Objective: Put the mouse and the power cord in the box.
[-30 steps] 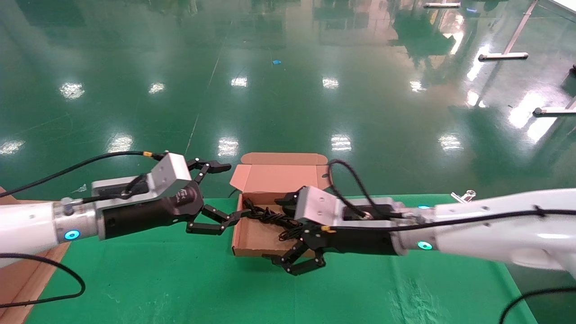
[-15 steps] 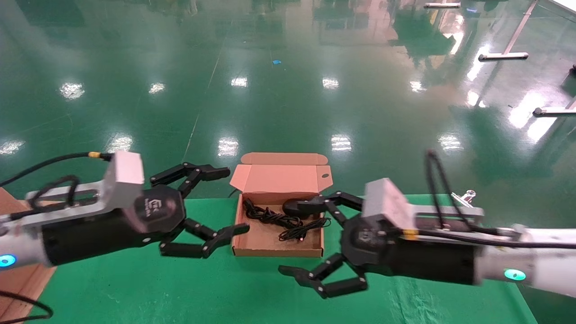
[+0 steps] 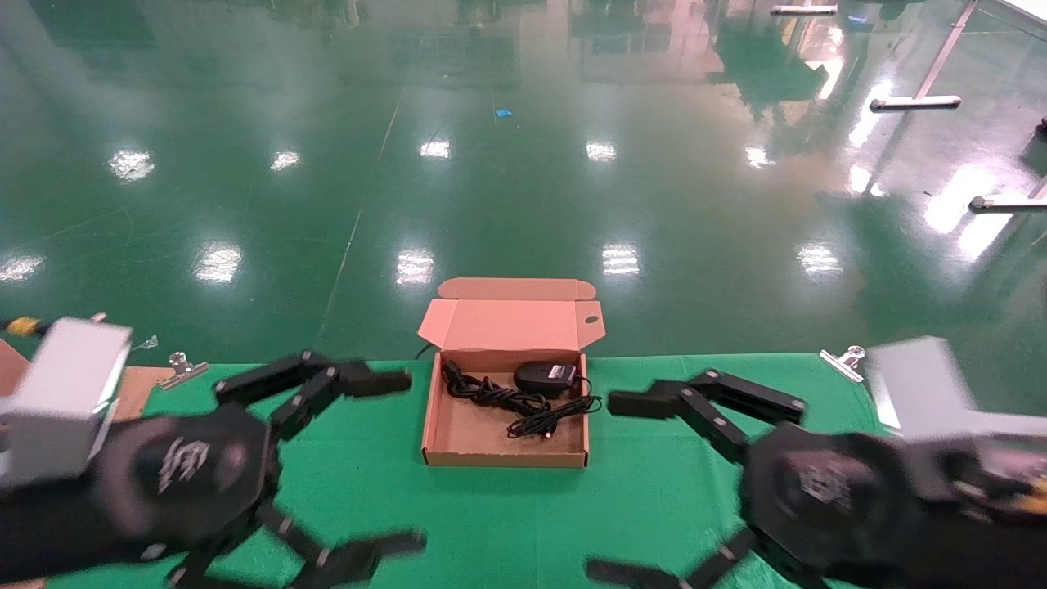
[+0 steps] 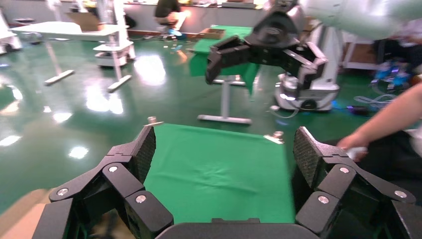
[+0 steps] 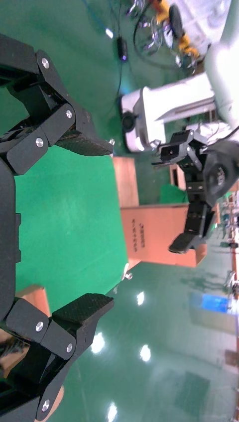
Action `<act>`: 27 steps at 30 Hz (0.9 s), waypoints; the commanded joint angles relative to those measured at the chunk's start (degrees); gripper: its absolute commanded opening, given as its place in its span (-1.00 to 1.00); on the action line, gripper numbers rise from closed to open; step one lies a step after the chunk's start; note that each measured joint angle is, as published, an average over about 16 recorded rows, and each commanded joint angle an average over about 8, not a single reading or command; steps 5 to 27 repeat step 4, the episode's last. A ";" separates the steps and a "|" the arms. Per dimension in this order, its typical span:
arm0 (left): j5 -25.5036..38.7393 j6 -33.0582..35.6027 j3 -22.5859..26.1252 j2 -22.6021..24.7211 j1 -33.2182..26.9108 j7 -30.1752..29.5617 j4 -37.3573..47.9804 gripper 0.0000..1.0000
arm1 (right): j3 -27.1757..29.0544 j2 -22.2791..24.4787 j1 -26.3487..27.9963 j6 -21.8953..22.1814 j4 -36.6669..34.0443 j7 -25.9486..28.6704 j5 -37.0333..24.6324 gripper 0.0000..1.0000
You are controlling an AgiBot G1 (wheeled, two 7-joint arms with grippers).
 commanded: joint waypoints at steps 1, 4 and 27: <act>-1.39 1.73 -1.85 -1.64 1.82 -2.70 -3.42 1.00 | 3.06 2.24 -2.06 -2.36 1.91 1.41 2.09 1.00; -1.91 2.38 -2.55 -2.26 2.50 -3.72 -4.70 1.00 | 4.22 3.08 -2.84 -3.25 2.63 1.95 2.88 1.00; -1.91 2.38 -2.55 -2.26 2.50 -3.72 -4.70 1.00 | 4.22 3.08 -2.84 -3.25 2.63 1.95 2.88 1.00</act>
